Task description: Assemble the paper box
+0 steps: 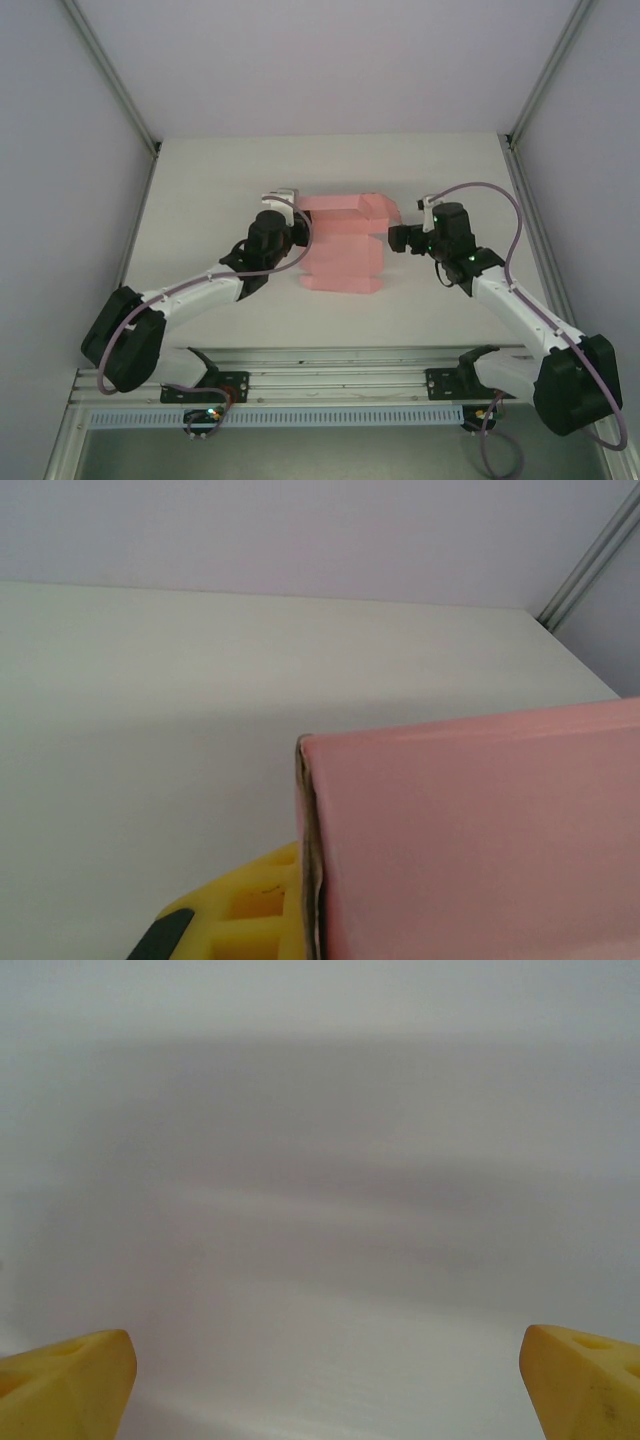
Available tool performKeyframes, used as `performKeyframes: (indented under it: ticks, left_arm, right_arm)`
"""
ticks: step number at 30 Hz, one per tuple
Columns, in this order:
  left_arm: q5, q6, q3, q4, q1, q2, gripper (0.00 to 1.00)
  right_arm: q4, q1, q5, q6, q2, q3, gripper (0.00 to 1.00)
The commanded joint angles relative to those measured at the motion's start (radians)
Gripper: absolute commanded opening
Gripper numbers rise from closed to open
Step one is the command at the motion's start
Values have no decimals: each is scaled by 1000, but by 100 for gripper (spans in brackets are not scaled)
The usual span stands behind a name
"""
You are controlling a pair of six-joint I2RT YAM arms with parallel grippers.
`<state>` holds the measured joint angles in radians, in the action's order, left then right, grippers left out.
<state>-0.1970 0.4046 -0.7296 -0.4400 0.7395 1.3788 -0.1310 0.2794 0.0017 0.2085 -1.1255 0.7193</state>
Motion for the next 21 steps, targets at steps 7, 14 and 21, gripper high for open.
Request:
performKeyframes:
  ticks: [7,14,21]
  left_arm:
    - [12,18,-57,6,15,45,0]
    - [55,18,-80,20,36,63,0]
    - [13,76,-60,76,-8,40,0]
  right_arm:
    - [259,75,-132,-33,-28,-4,100]
    - [240,148,-32,-76,-126,51,100]
    - [209,173,45,-62,-21,-6,99]
